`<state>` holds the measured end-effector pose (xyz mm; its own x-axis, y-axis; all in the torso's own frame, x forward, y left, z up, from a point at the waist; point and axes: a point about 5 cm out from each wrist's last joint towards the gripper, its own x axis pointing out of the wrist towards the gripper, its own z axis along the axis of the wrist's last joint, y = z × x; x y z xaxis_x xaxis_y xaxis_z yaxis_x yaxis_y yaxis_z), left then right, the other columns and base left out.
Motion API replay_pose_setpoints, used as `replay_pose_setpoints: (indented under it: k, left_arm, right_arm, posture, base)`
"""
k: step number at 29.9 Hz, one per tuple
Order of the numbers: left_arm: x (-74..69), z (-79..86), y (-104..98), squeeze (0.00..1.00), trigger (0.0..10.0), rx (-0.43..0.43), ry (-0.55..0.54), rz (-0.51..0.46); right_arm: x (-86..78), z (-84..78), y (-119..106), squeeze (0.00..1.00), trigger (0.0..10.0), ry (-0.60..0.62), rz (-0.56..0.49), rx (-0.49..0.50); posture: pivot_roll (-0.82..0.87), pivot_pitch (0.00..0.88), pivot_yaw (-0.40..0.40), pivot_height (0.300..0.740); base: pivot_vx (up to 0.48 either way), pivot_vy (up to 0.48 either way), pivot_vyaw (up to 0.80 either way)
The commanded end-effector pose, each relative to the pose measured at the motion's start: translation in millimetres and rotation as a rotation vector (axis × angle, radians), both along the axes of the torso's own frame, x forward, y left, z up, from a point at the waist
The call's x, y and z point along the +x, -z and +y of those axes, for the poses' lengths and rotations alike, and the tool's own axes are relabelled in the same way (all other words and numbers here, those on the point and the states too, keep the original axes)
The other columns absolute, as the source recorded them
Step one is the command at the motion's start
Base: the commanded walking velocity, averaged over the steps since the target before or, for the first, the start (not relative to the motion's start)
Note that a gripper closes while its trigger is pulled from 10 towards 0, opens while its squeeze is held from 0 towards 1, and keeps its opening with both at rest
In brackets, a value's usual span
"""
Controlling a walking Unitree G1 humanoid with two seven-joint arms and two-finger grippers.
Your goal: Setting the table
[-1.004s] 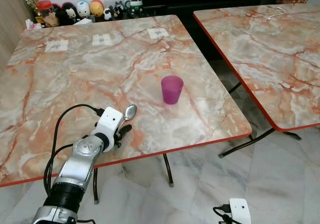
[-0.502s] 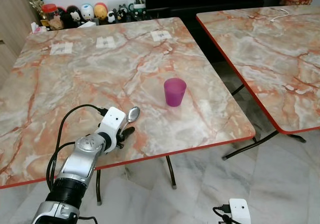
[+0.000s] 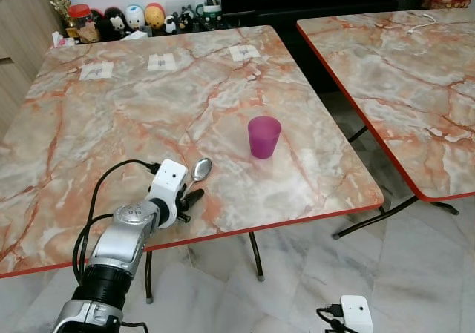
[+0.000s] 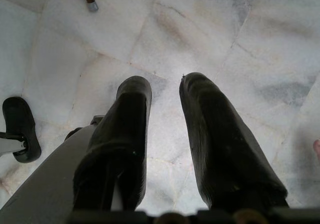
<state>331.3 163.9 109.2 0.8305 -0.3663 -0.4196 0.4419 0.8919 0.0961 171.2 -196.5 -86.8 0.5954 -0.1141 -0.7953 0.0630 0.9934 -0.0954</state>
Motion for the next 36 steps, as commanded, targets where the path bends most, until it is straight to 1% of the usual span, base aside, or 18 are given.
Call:
replay_pose_setpoints:
  k: [1, 12, 16, 22, 24, 26, 27, 29, 30, 31, 32, 33, 34, 35, 36]
  left_arm:
    - [-26.3, 0.1, 52, 0.00, 0.0, 0.010, -0.006, 0.260]
    - [-25.4, 0.7, 50, 0.00, 0.0, 0.020, -0.035, 0.223]
    - [-25.7, 1.4, 49, 0.00, 0.0, 0.044, -0.032, 0.208]
    - [-24.8, -0.6, 45, 0.00, 0.0, 0.043, -0.037, 0.155]
    - [-21.4, 1.3, 38, 0.00, 0.0, 0.021, -0.074, 0.097]
    - [-20.8, 1.9, 36, 0.00, 0.0, 0.018, -0.082, 0.086]
    - [-15.9, 7.2, 20, 0.00, 0.0, -0.046, -0.170, -0.051]
    - [-14.6, 16.0, 4, 0.00, 0.0, -0.105, -0.266, -0.178]
    - [-18.2, 26.8, -10, 0.00, 0.0, -0.136, -0.338, -0.282]
    - [-19.9, 30.5, -14, 0.00, 0.0, -0.141, -0.360, -0.314]
    - [-19.9, 30.5, -14, 0.00, 0.0, -0.141, -0.360, -0.314]
    - [-23.2, 37.5, -19, 0.00, 0.9, -0.140, -0.393, -0.348]
    - [-24.9, 40.9, -21, 0.00, 0.9, -0.138, -0.406, -0.357]
    - [-29.2, 49.8, -26, 0.00, 9.7, -0.123, -0.439, -0.393]
    - [-32.3, 55.8, -29, 0.00, 9.7, -0.111, -0.460, -0.419]
  right_arm:
    - [-4.1, -2.1, 2, 0.00, 10.0, 0.010, 0.017, 0.001]
    - [-3.9, -2.6, 2, 0.00, 10.0, 0.006, 0.021, -0.003]
    - [-4.0, -2.5, 2, 0.00, 10.0, 0.005, 0.022, -0.003]
    - [-4.1, -2.2, 2, 0.00, 10.0, 0.003, 0.023, -0.003]
    - [-4.3, -2.1, 2, 0.00, 10.0, 0.004, 0.025, -0.004]
    - [-4.4, -2.1, 2, 0.00, 10.0, 0.004, 0.025, -0.004]
    - [-4.9, -2.0, 2, 0.00, 10.0, 0.006, 0.025, -0.003]
    - [-5.5, -2.0, 2, 0.00, 10.0, 0.008, 0.026, -0.004]
    - [-6.0, -2.2, 3, 0.00, 10.0, 0.009, 0.027, -0.004]
    - [-6.3, -2.2, 3, 0.00, 10.0, 0.009, 0.027, -0.005]
    - [-6.3, -2.2, 3, 0.00, 10.0, 0.009, 0.027, -0.005]
    - [-6.6, -2.3, 3, 0.00, 10.0, 0.008, 0.028, -0.005]
    - [-6.8, -2.3, 3, 0.00, 10.0, 0.008, 0.029, -0.005]
    - [-6.9, -2.4, 3, 0.00, 10.0, 0.007, 0.029, -0.006]
    - [-7.0, -2.6, 3, 0.00, 10.0, 0.006, 0.030, -0.006]
  posture:
    - [-0.04, 0.129, -0.011, 0.740]
    - [-0.04, 0.131, -0.012, 0.740]
    - [-0.04, 0.130, -0.011, 0.740]
    - [-0.04, 0.129, -0.010, 0.740]
    - [-0.04, 0.127, -0.010, 0.740]
    - [-0.04, 0.127, -0.010, 0.740]
    - [-0.05, 0.124, -0.004, 0.740]
    - [-0.05, 0.122, -0.003, 0.740]
    - [-0.04, 0.119, -0.002, 0.740]
    - [-0.04, 0.119, -0.002, 0.740]
    - [-0.04, 0.119, -0.002, 0.740]
    - [-0.04, 0.117, -0.002, 0.740]
    - [-0.04, 0.117, -0.002, 0.740]
    - [-0.04, 0.116, -0.002, 0.740]
    - [-0.03, 0.116, -0.002, 0.740]
  base:
    - [0.000, 0.000, 0.00]
    - [0.000, 0.000, 0.00]
    - [0.000, 0.000, 0.00]
    - [0.000, 0.000, 0.00]
    - [0.000, 0.000, 0.00]
    - [0.000, 0.000, 0.00]
    - [0.000, 0.000, 0.00]
    - [0.000, 0.000, 0.00]
    - [0.000, 0.000, 0.00]
    - [0.000, 0.000, 0.00]
    - [0.000, 0.000, 0.00]
    - [0.000, 0.000, 0.00]
    - [0.000, 0.000, 0.00]
    - [0.000, 0.000, 0.00]
    - [0.000, 0.000, 0.00]
